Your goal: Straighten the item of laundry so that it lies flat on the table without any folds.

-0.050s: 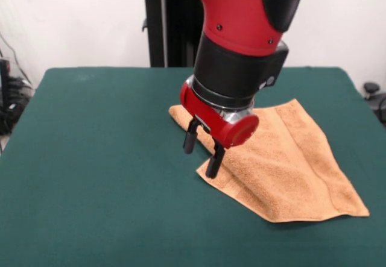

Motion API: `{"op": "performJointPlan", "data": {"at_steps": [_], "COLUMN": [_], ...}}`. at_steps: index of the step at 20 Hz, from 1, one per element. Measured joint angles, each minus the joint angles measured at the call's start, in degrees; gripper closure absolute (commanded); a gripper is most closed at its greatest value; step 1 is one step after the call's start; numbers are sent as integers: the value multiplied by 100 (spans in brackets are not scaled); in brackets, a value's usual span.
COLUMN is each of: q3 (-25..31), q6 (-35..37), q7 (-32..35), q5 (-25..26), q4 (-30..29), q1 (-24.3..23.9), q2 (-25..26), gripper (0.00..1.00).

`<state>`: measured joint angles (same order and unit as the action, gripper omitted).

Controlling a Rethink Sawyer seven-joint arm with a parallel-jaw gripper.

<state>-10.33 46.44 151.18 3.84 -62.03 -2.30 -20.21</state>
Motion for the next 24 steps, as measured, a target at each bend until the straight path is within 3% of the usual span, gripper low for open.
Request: {"op": "performJointPlan", "data": {"at_steps": [11, 24], "q3": [320, 412], "q6": [-413, -659], "q7": [0, 0], "q5": [322, 361], "q4": [-165, -164], "q1": [-103, 17], "q2": [61, 317], "gripper": [0, 0]}}
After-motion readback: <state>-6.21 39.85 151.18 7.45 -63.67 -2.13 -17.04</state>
